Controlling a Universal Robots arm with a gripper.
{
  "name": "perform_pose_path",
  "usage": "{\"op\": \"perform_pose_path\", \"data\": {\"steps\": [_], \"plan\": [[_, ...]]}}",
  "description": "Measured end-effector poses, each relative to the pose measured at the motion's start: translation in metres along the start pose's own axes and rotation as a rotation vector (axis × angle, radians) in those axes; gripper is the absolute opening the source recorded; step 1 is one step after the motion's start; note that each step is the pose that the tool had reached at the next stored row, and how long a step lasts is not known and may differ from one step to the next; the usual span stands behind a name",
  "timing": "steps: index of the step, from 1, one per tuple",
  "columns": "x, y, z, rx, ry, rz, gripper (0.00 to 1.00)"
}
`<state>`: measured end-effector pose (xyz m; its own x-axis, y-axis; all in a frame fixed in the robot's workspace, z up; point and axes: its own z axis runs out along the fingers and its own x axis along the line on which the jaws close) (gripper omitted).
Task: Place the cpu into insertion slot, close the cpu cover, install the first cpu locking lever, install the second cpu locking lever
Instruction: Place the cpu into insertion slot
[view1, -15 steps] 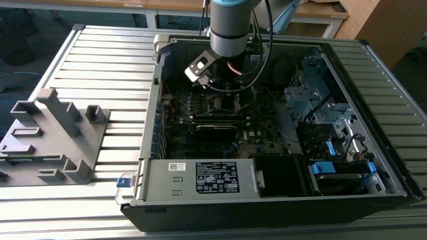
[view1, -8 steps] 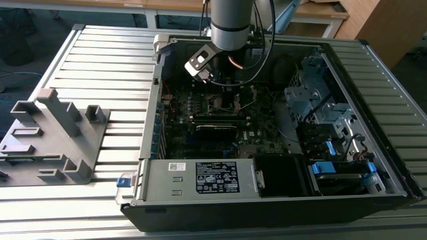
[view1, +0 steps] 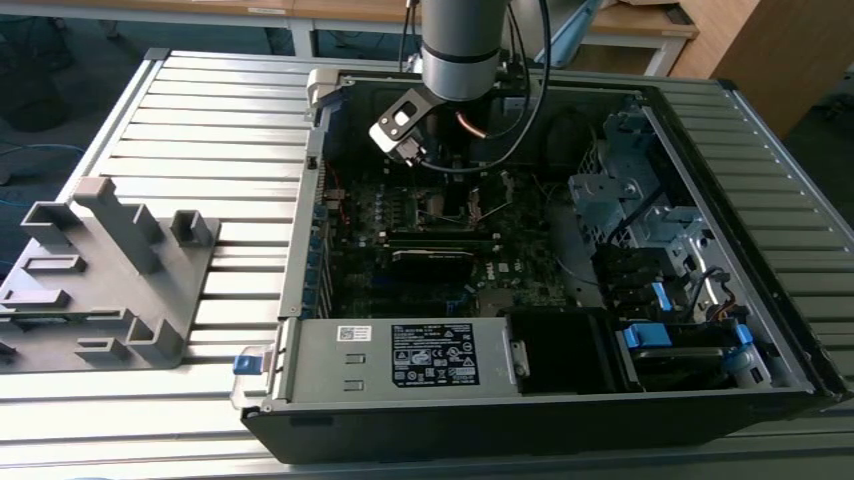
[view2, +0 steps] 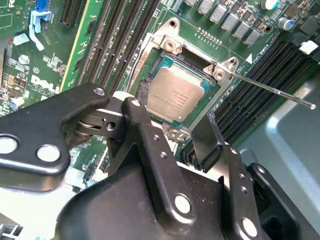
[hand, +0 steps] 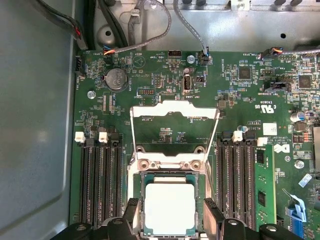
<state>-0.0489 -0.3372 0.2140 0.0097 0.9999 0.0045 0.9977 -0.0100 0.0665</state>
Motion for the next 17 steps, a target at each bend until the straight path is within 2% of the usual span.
{"op": "perform_pose_path", "data": {"steps": [3,7,14,16,17], "plan": [[-0.0001,0.0000,-0.0006,0.0003,-0.0005,0.000,0.62],[0.0000,0.0003,-0.0049,0.0001,-0.0001,0.000,0.62],[0.0000,0.0004,-0.0053,0.0000,-0.0008,0.000,0.62],[0.0000,0.0003,-0.0053,0.0000,-0.0011,0.000,0.60],[0.0000,0.0003,-0.0052,0.0000,-0.0012,0.000,0.53]]}}
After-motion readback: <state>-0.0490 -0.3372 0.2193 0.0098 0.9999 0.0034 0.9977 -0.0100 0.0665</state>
